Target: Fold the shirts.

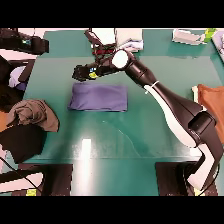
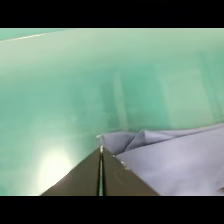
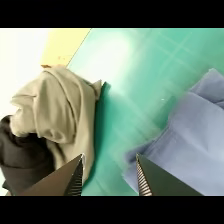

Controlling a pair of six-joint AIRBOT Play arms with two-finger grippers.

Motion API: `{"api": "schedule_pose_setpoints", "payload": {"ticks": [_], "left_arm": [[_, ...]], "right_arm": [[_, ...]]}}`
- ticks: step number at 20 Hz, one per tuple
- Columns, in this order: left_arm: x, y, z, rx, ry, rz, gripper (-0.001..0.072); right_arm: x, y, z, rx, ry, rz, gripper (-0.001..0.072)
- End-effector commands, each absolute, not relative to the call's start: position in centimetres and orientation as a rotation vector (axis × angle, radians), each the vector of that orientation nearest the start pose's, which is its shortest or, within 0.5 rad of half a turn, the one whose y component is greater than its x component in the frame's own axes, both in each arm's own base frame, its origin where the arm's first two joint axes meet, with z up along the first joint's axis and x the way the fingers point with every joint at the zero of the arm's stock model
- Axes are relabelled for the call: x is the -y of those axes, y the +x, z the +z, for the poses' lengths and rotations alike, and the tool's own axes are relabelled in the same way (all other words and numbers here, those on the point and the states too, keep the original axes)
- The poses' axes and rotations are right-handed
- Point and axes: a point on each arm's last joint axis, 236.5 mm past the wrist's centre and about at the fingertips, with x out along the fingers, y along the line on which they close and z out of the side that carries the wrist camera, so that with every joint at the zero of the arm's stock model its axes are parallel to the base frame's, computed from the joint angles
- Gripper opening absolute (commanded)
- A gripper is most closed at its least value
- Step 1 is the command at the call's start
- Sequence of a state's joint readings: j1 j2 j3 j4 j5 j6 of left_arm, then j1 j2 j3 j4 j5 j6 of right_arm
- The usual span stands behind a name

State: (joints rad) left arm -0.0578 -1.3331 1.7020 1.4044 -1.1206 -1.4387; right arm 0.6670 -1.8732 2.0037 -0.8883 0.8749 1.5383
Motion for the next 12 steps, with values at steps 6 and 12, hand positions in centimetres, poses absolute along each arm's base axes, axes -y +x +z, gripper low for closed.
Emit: {"api": "schedule_pose_setpoints", "payload": {"ticks": [6,12], "left_arm": [[9.2,46.9,21.4,-0.752,0.049,-0.279,0.0026],[12.2,46.6,21.2,-0.747,0.071,-0.339,0.0026]], "right_arm": [[-26.9,44.5,8.1,-1.073,0.2,0.452,0.0377],[-21.3,42.6,2.0,-1.265,0.35,0.318,0.0534]]}}
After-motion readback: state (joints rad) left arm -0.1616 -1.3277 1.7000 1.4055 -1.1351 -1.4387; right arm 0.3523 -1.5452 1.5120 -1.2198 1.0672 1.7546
